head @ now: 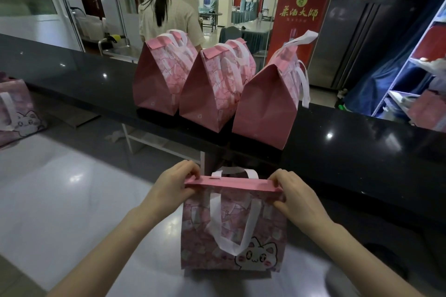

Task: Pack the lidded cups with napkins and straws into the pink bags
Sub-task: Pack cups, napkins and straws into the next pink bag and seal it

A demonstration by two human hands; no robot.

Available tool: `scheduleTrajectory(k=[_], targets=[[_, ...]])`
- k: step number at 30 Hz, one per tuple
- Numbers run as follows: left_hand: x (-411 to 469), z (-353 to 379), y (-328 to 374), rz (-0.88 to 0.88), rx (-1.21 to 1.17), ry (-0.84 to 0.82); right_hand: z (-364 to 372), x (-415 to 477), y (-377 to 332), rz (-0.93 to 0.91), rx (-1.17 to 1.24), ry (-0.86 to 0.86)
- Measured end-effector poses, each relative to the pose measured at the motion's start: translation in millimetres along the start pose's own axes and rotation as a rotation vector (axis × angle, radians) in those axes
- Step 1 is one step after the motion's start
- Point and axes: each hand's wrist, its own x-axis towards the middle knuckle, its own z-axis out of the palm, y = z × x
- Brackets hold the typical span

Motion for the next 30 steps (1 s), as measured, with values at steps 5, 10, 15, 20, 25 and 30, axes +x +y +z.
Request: scheduleTrajectory(k=[5, 10, 15, 20, 25, 30], targets=[[-7.8, -11.4, 8.9, 0.023, 0.06, -0.094, -2.7, -5.7, -4.1, -0.106, -0.066, -0.015], [-14.7, -17.1, 20.6, 0.078, 0.213, -0.076, -4.4, -13.4, -6.0, -0.139, -0.096, -0.024], [-12.3, -0.8, 38.8, 0.107, 0.201, -0.013, -10.4, -13.8, -7.3, -0.117, -0.092, 0.015], [-17.3, 13.2, 47.7, 0.077, 0.187, 0.0, -9.5, -15.0, -15.5, -0.034, 0.026, -0.038], [-18.2, 17.7, 45.5, 0.002, 0.207, -0.044, -3.3, -17.2, -22.2, -0.021, 0.007, -0.027], [-19.9, 18.8, 48.5, 0.001, 0.248, -0.012, -5.1, -14.0, -29.0, 0.0, -0.017, -0.039]])
